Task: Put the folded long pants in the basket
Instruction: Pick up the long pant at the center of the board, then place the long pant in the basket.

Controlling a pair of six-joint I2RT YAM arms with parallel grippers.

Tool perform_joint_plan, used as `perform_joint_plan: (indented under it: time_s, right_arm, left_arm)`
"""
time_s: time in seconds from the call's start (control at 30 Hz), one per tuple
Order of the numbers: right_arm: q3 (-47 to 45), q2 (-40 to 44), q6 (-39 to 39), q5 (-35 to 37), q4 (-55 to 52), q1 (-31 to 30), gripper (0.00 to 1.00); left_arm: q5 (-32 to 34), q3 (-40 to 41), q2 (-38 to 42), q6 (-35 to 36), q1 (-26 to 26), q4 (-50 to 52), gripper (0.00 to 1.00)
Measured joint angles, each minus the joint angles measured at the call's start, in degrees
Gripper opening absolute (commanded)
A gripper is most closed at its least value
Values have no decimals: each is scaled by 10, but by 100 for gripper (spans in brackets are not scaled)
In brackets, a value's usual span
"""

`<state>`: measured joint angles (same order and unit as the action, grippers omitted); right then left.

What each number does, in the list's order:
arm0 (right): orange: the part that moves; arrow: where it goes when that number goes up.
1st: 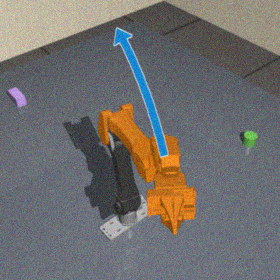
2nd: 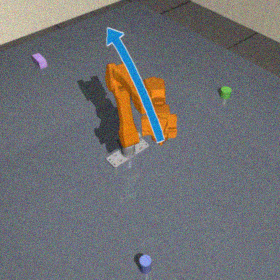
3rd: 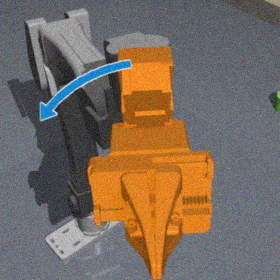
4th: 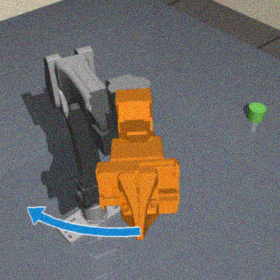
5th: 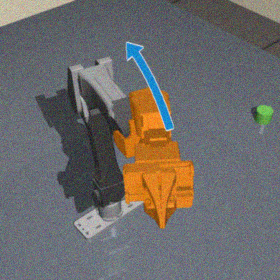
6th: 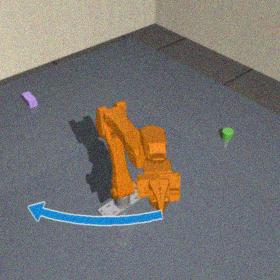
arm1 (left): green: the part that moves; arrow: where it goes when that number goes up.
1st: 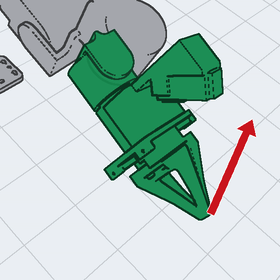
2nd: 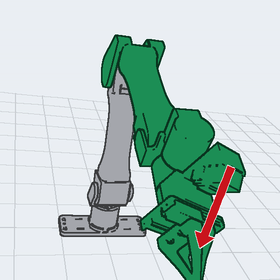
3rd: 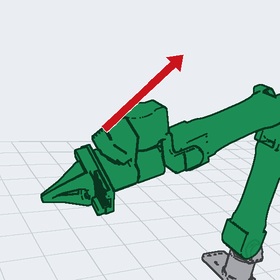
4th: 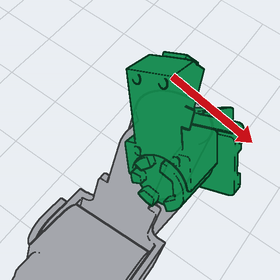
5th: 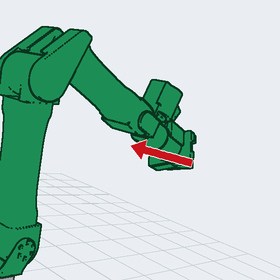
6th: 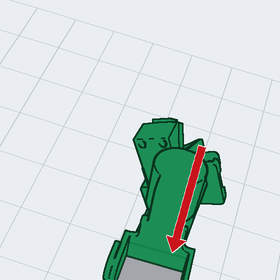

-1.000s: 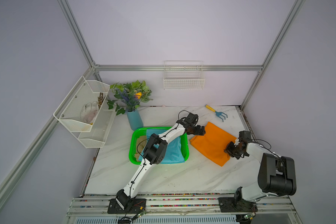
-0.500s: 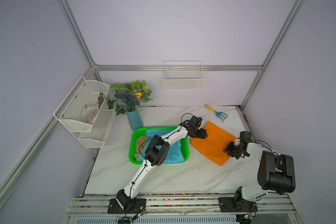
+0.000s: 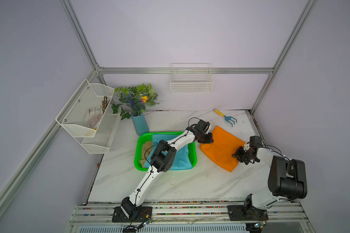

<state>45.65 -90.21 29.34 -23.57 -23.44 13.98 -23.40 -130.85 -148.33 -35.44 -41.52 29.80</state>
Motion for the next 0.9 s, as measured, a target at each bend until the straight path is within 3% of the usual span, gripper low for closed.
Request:
perform_joint_plan:
  time_s: [0.37,0.73,0.9]
  right_arm:
    - [101,45,9,-45,-39,-33,0]
    - [216,73,25,-44,-75,-125,0]
    - [269,73,40,-43,-85,-197,0]
  left_arm:
    - [-20,1,51,-42,15,-2,0]
    - [-2,110,249,-32,57,-11,0]
    - [28,241,381,-19,80,-28,0]
